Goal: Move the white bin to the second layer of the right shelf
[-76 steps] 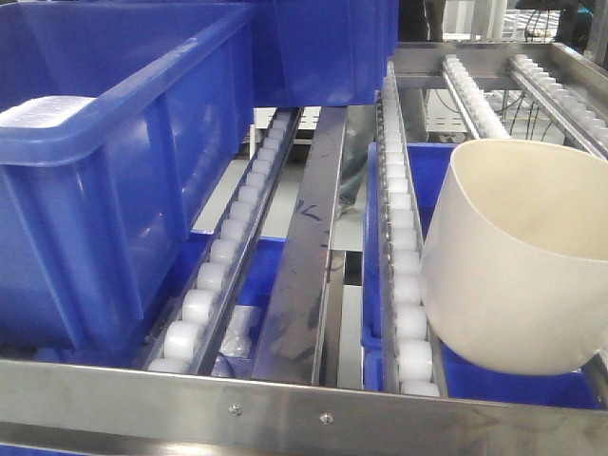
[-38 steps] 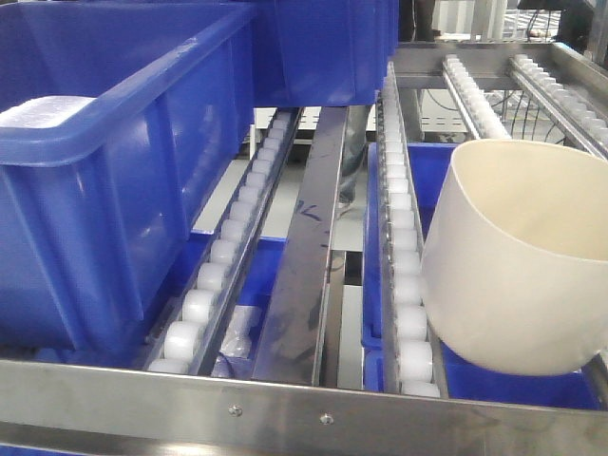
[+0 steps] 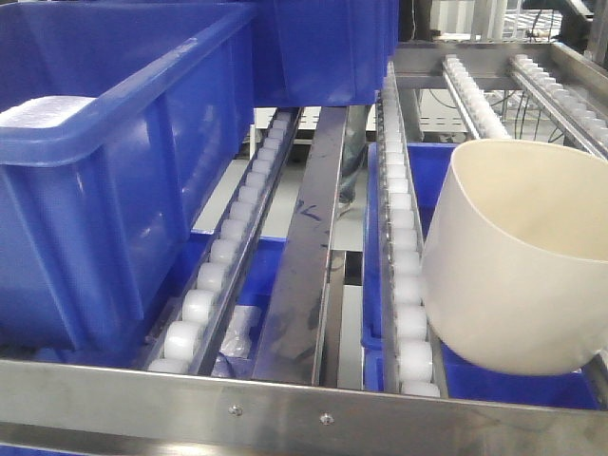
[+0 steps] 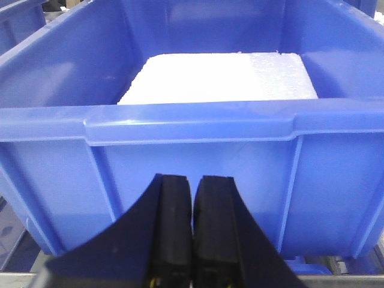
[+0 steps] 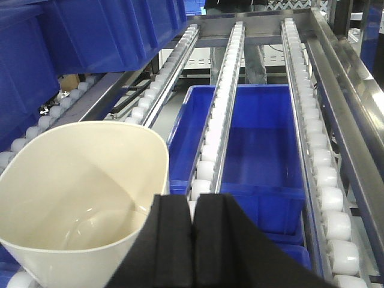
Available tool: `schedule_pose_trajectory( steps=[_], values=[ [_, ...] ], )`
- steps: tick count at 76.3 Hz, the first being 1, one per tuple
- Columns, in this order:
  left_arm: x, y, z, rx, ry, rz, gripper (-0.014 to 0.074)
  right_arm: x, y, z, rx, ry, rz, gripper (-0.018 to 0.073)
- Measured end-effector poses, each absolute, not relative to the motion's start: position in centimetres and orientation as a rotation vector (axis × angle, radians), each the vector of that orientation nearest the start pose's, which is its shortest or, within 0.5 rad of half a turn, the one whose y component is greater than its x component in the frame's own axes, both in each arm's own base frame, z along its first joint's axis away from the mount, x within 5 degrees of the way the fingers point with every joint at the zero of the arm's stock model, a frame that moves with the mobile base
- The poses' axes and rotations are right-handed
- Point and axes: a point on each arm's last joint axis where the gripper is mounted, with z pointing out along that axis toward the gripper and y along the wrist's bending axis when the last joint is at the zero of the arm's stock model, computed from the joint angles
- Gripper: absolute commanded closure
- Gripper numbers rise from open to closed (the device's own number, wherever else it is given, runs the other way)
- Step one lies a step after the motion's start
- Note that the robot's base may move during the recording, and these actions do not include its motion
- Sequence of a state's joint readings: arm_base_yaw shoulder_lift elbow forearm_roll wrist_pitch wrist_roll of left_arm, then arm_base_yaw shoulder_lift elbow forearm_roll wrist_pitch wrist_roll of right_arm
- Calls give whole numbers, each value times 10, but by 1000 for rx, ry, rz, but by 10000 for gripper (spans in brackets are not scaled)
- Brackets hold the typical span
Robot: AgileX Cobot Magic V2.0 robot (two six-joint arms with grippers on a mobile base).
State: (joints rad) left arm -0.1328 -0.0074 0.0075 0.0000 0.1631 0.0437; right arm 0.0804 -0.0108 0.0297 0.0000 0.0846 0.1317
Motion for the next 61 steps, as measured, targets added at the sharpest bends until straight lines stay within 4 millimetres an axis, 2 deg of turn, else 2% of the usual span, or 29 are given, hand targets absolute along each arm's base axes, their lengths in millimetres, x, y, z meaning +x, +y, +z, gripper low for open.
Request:
schedule_pose_trajectory(
  steps=[61],
  values=[
    [55,-7,196,145,1641,-68,512,57,5,196,41,1589,166,510]
  ],
)
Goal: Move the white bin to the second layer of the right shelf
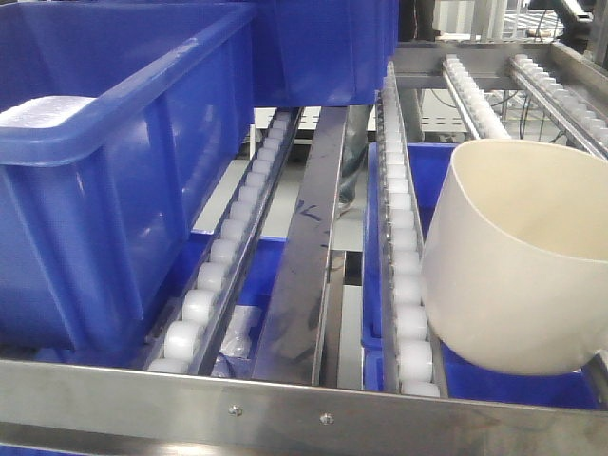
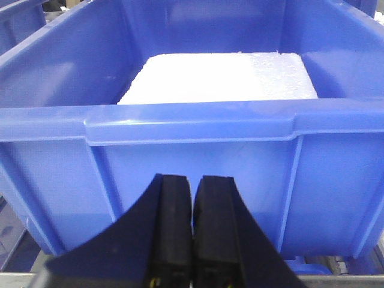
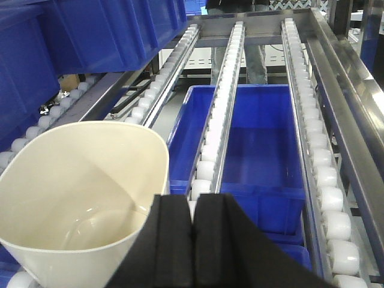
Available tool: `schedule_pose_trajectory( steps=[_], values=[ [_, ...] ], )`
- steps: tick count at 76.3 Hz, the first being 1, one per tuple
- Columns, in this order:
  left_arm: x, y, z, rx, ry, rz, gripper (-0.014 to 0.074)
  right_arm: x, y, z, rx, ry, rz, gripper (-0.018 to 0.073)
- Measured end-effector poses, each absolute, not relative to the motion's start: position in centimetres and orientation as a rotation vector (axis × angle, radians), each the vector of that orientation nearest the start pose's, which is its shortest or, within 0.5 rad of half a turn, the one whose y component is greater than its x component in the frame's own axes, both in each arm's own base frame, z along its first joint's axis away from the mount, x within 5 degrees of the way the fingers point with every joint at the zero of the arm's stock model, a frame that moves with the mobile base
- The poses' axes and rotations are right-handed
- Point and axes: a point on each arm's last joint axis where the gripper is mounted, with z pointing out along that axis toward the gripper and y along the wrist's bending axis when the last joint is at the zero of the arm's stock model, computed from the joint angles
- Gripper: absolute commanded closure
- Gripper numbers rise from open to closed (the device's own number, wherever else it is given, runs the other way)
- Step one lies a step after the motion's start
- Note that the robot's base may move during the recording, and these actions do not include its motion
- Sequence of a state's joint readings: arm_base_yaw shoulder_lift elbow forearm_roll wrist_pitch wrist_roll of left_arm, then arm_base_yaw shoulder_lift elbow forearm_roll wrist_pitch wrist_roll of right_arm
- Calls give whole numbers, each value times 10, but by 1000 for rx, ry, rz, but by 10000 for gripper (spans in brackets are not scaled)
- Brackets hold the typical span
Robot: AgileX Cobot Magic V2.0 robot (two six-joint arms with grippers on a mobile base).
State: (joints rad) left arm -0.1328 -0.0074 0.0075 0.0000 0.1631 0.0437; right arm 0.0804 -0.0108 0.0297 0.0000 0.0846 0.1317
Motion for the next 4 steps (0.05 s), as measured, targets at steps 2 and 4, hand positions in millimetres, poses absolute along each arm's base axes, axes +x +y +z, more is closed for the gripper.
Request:
schedule_pose_trajectory(
  steps=[2,4],
  values=[
    [55,-7,196,145,1641,-68,512,57,5,196,41,1589,166,510],
    [55,-7,196,145,1641,-68,512,57,5,196,41,1589,166,510]
  ],
)
